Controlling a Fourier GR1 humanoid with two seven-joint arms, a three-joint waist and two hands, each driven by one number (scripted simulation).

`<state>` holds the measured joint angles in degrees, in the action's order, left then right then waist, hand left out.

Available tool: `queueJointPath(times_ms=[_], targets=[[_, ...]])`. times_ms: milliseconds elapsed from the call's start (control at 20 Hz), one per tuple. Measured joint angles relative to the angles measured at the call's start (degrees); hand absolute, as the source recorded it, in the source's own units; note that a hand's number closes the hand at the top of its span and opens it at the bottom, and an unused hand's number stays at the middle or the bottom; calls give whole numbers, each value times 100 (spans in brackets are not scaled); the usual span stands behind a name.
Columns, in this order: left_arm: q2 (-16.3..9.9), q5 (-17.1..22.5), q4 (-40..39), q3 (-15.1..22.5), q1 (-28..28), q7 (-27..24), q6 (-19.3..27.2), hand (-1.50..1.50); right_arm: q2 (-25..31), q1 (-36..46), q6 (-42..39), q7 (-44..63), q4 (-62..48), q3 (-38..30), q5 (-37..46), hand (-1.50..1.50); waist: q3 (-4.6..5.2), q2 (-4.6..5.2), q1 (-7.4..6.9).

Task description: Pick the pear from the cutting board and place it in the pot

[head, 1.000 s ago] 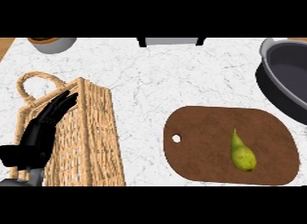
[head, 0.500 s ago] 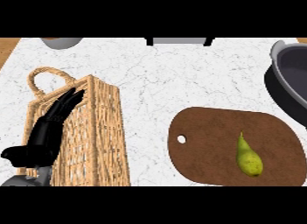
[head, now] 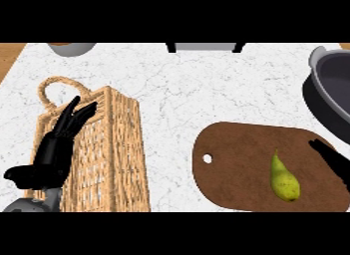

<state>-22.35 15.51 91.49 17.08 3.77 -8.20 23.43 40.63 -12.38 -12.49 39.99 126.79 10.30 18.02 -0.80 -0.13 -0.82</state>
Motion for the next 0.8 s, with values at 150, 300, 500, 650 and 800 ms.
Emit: queueJointPath(times_ms=[150,300,500,650,800], targets=[[1,24,31,6,-9,30,-8,0,-150,185,-137,261,-282,272,207,-150,-2,-5,11],[12,27,33,9,-15,67,-8,0,-366,344,-228,318,-577,478,355,-150,-8,-9,28],[33,36,124,-48,-92,43,-19,0,-627,420,-202,132,-996,635,620,-150,-8,-15,47],[38,40,79,-47,-77,74,-51,0,-801,496,-164,7,-1229,716,814,-150,-12,-17,59],[52,25,-3,-62,-63,24,-54,0,-905,608,-175,-140,-1526,702,949,-150,-21,-19,63]])
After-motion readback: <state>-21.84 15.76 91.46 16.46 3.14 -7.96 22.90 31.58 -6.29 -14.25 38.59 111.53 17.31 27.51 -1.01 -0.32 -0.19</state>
